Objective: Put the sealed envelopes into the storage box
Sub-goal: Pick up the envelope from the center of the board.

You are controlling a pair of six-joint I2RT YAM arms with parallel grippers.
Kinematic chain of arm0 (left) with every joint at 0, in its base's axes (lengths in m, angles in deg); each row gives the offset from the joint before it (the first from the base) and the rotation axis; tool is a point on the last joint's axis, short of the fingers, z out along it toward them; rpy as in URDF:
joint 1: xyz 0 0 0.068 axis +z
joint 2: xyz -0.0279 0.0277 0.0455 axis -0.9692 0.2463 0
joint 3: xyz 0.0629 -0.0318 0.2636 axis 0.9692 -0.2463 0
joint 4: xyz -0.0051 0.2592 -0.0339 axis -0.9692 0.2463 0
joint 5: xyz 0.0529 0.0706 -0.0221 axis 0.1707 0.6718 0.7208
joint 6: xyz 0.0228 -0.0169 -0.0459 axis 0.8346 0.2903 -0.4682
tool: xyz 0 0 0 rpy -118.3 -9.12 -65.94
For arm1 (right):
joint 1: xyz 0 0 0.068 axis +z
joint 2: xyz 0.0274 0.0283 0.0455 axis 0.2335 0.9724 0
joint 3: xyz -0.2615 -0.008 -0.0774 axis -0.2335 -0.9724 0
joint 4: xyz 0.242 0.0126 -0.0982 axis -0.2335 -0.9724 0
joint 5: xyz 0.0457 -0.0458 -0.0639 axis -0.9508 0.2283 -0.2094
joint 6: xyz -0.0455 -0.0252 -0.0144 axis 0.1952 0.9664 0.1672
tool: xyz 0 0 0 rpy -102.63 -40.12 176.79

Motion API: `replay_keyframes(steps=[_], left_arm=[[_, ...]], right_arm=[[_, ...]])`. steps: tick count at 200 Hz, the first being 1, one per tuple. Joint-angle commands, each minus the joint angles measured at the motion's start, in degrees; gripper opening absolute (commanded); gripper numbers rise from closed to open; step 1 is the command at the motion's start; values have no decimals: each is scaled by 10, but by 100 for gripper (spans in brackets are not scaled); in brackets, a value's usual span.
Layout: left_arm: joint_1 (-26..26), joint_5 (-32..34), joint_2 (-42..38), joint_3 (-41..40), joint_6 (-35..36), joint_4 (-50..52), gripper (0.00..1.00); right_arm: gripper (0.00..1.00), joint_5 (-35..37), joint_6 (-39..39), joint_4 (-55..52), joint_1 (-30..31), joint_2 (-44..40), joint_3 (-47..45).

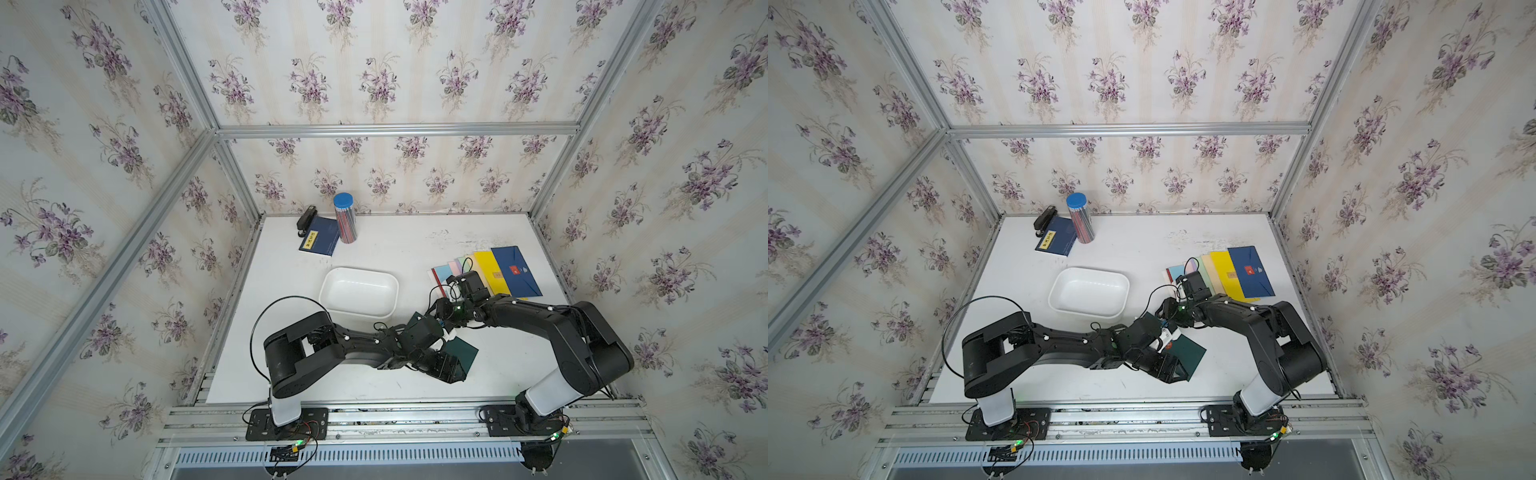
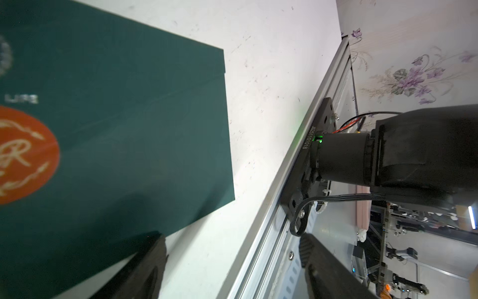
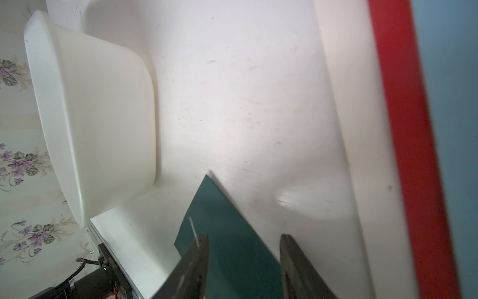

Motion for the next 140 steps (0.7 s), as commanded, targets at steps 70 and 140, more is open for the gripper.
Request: replay_keyframes(steps=[70, 140], left_arm=[[71, 134, -103, 79, 156, 328, 94], [133, 150, -18, 143, 209, 370, 94]], right_arm=[[51, 89, 5, -132, -62, -194, -87], [54, 115, -71, -196, -52, -329, -174]])
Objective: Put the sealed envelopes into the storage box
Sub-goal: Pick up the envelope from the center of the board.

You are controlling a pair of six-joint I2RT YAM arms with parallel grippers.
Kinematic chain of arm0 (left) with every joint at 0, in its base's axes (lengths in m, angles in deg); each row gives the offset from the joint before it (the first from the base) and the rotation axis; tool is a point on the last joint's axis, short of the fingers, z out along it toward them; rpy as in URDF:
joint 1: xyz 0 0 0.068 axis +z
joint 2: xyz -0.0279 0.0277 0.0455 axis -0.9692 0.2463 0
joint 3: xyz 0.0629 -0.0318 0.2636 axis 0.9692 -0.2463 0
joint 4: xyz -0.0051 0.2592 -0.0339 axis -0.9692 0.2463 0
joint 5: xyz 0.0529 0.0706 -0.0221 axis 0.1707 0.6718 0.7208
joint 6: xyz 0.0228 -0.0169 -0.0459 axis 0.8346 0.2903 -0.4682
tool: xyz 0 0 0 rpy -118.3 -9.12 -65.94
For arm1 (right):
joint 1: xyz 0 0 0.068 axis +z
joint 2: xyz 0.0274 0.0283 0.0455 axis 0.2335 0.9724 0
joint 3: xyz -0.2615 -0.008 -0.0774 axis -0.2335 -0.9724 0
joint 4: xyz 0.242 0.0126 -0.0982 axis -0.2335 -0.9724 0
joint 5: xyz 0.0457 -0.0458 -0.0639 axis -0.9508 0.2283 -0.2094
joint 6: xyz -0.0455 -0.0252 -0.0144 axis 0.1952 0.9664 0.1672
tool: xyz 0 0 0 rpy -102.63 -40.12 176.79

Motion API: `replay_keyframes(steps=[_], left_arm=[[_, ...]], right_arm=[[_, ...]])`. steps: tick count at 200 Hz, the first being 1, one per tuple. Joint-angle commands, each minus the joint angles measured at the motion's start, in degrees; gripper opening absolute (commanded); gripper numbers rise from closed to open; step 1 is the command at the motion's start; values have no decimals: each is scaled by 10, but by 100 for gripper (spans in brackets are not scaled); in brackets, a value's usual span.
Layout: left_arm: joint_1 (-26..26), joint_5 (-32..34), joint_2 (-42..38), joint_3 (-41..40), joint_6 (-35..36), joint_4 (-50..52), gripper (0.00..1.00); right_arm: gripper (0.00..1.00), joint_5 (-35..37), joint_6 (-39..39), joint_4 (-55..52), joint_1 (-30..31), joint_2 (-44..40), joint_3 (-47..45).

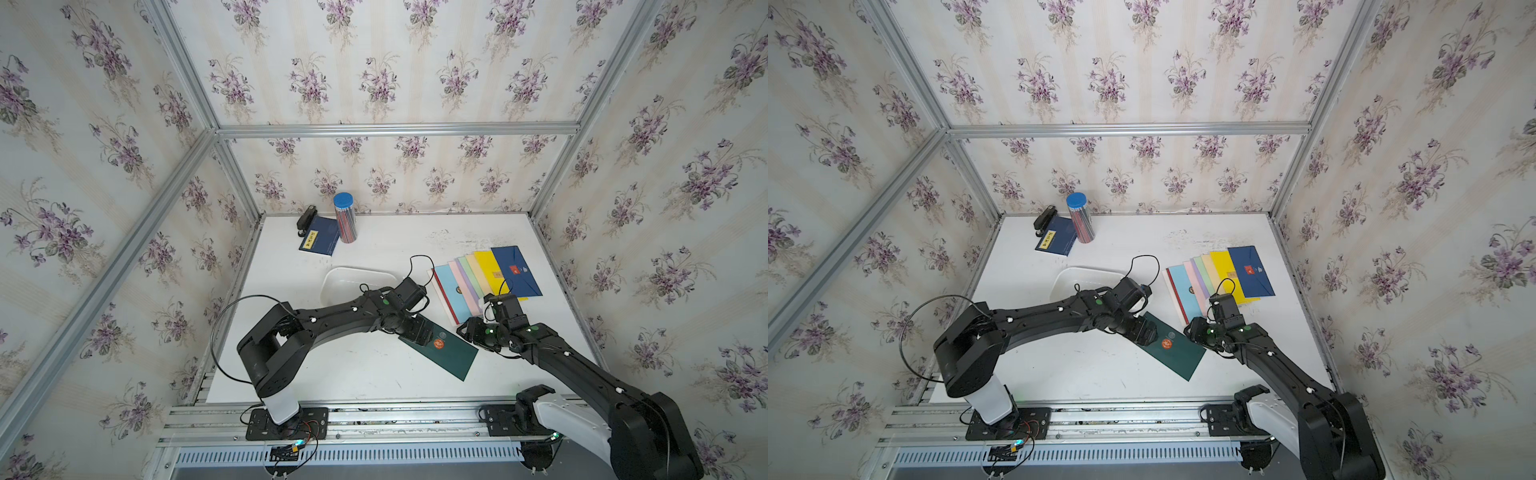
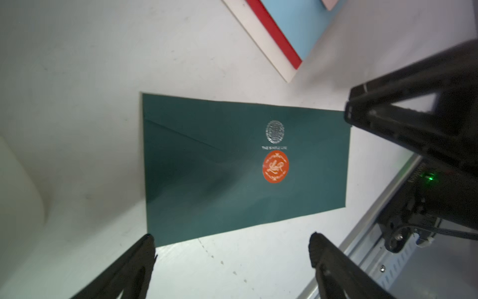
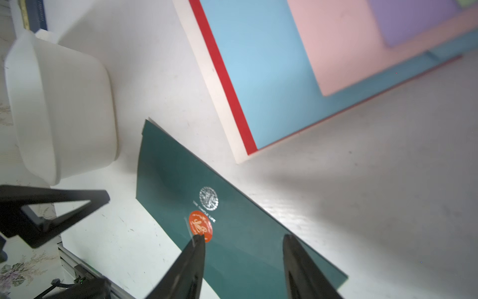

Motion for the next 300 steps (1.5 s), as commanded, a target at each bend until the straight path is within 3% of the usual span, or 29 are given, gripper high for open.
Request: replay_keyframes(steps=[1, 96, 143, 193, 240, 300], left_arm=[[1, 17, 26, 18, 29, 28, 94], [2, 76, 75, 26, 23, 24, 94], [0, 19, 76, 0, 4, -10, 93], [-17, -44, 23, -82, -41, -73, 93], [-45, -20, -45, -144, -86, -65, 93], [-48, 25, -146, -213, -150, -26, 94]], right_arm=[[54, 26, -43, -32, 9, -10, -11], [56, 67, -80, -63, 27, -15, -32], [56, 64, -82, -66, 27, -13, -30], [56, 32, -80, 9, 27, 56, -24], [56, 47, -23, 0, 26, 138, 61], [59, 72, 31, -72, 25, 130, 135]])
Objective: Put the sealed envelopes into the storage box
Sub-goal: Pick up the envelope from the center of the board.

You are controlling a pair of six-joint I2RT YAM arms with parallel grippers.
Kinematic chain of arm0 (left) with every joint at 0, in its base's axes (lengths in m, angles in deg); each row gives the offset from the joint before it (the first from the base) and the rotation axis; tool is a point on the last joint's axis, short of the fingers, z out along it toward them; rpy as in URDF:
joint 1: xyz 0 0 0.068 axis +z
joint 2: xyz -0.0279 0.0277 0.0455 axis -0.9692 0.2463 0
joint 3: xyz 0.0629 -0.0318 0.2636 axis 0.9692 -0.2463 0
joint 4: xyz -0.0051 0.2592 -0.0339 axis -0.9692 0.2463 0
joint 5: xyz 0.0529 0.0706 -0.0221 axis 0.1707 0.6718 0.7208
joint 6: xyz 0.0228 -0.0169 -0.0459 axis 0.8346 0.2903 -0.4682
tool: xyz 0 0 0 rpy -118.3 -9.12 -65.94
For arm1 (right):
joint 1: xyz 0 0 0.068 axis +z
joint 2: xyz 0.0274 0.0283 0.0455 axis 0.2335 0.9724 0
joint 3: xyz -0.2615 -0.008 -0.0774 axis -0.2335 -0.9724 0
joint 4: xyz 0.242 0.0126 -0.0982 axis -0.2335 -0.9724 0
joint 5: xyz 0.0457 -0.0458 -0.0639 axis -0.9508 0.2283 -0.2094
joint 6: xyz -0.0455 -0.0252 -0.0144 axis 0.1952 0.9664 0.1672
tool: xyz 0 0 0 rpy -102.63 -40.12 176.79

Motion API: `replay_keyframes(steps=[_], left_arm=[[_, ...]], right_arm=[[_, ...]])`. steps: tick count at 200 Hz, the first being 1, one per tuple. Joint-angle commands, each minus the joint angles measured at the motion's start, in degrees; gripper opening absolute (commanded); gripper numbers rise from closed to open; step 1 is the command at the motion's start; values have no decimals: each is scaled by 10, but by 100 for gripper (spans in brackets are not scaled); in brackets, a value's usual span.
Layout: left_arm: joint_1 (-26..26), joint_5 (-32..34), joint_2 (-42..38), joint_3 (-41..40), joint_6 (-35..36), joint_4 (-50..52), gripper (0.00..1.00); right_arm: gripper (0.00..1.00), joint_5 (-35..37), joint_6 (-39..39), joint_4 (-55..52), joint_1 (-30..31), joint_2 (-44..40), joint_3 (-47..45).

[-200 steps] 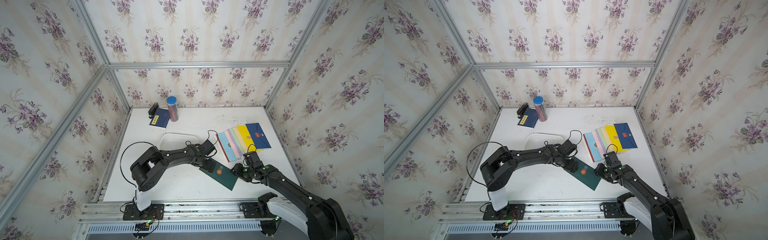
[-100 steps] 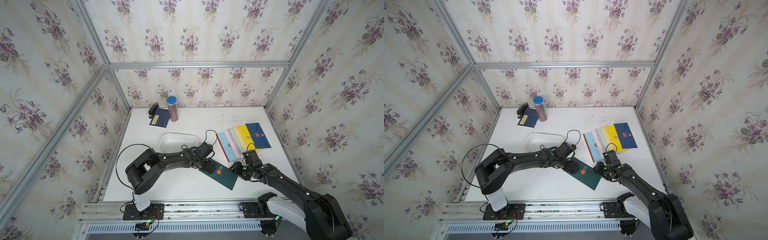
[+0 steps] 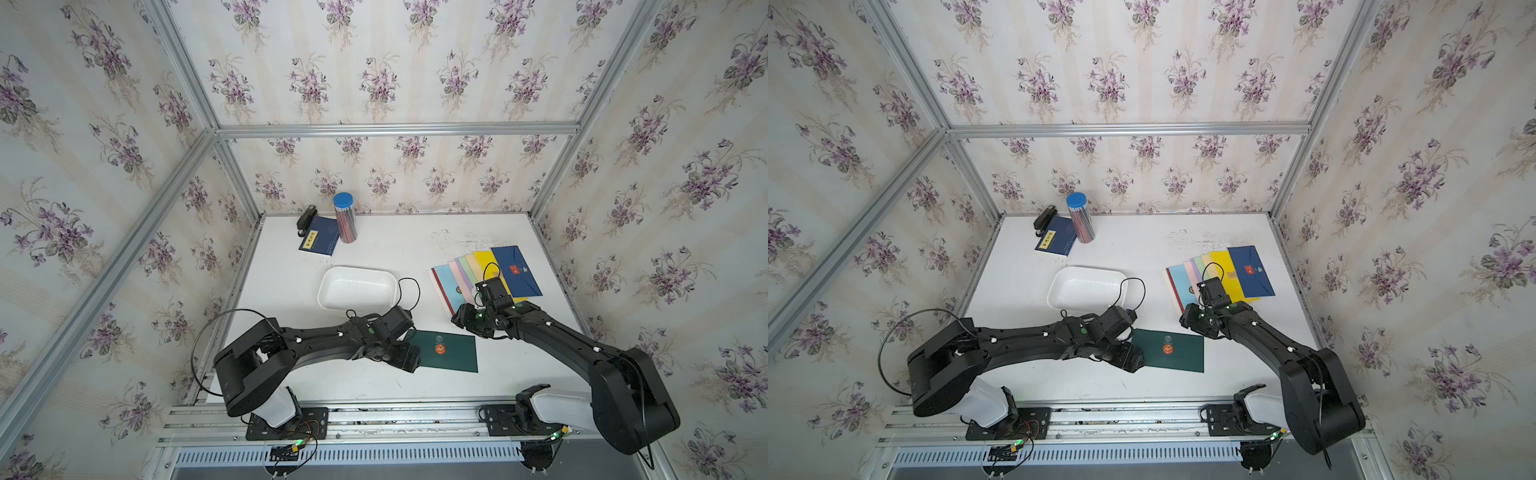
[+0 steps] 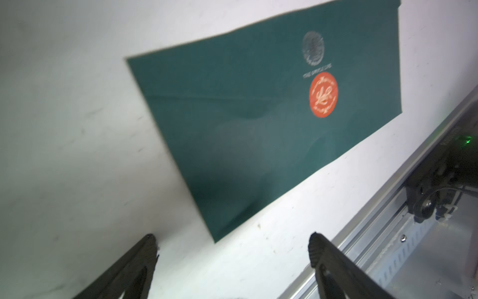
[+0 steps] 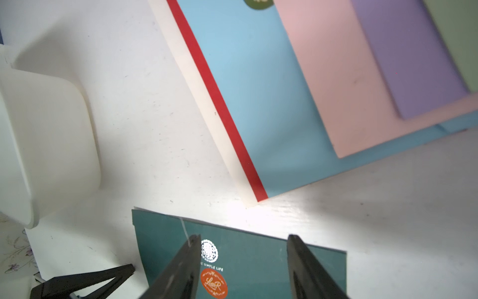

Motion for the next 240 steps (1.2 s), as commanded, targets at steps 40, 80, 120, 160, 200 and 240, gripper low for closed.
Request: replay_keyframes(steps=[40, 80, 120, 160, 200, 240], left_arm=[[1, 25, -30, -5, -48, 38, 94], [5, 37, 5, 22, -39, 29, 93], [7, 23, 40, 30, -38, 6, 93], [10, 21, 53, 32, -36, -4, 93], [9, 7, 62, 30, -36, -16, 93], [12, -8, 52, 25, -33, -36, 93]], right_arm=[[62, 41, 19, -97, 5, -46, 12], [60, 55, -28, -96, 22, -84, -40], [60, 76, -68, -89, 51, -83, -65], [60, 93, -78, -72, 65, -74, -106], [60, 81, -76, -53, 69, -65, -119], [60, 46, -75, -34, 69, -69, -121]])
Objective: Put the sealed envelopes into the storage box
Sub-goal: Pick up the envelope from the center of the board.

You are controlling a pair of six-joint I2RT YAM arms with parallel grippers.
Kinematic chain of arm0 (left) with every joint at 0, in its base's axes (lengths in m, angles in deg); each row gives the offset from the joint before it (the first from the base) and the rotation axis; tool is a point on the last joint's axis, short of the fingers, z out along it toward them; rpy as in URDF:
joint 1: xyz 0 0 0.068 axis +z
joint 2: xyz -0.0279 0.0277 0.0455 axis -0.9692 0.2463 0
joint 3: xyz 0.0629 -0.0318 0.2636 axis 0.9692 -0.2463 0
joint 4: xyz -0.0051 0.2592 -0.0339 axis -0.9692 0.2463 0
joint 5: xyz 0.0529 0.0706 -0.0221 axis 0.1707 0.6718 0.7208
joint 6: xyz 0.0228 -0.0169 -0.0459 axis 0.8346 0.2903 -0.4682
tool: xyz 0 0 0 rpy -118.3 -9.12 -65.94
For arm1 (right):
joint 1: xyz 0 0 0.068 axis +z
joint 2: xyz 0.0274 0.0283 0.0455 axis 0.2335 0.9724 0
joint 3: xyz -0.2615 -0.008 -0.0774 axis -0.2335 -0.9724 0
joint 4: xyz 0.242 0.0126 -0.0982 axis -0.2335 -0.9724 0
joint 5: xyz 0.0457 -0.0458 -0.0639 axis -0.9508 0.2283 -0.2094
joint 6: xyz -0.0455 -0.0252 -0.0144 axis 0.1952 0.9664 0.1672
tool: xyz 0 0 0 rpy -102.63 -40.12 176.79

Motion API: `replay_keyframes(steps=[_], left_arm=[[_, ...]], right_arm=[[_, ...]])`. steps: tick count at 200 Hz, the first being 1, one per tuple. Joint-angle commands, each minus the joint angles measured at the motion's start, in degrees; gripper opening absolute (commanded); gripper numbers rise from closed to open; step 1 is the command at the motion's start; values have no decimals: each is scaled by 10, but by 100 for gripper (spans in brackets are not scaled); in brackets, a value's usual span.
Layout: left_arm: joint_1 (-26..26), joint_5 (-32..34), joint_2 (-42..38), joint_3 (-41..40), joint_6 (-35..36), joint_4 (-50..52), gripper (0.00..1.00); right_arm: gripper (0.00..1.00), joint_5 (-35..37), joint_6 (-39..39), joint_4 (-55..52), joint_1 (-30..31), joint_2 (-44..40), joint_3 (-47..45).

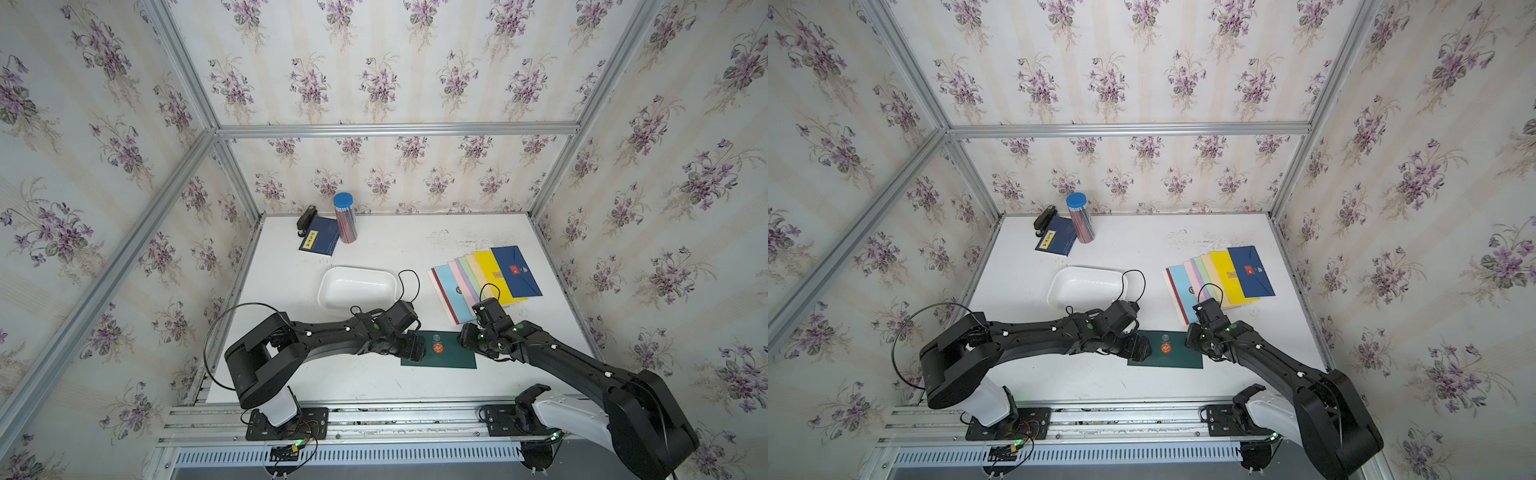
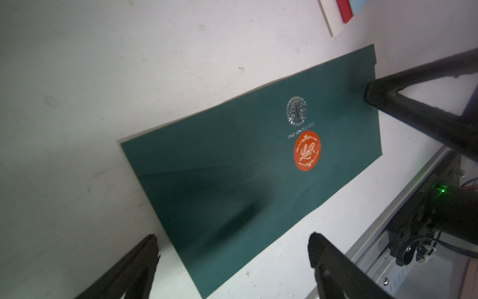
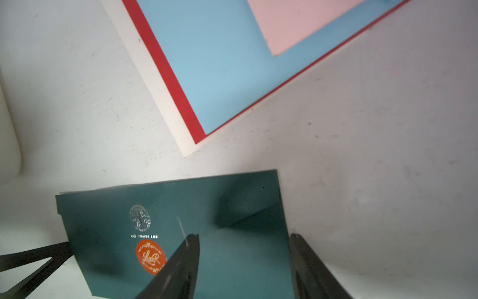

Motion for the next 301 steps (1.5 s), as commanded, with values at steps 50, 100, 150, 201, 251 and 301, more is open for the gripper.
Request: replay_keyframes(steps=[50, 100, 150, 201, 251, 301], left_arm=[[11, -62, -31, -37, -3, -44, 93], [20, -62, -61, -54, -15, -57, 93], [28, -110, -109, -86, -27, -132, 93], [33, -118, -158, -114, -32, -173, 93], [40, -153, -206, -147, -38, -244, 93], [45, -171, -198, -146, -53, -277, 91]], right_arm=[[60, -47, -6, -9, 1, 14, -15], [60, -47, -3, -4, 1, 16, -17], [60, -58, -3, 9, -1, 16, -25], [60, -64, -1, 16, -5, 13, -33], [60, -78, 1, 28, -12, 9, -44], [60, -83, 2, 31, -15, 3, -46]])
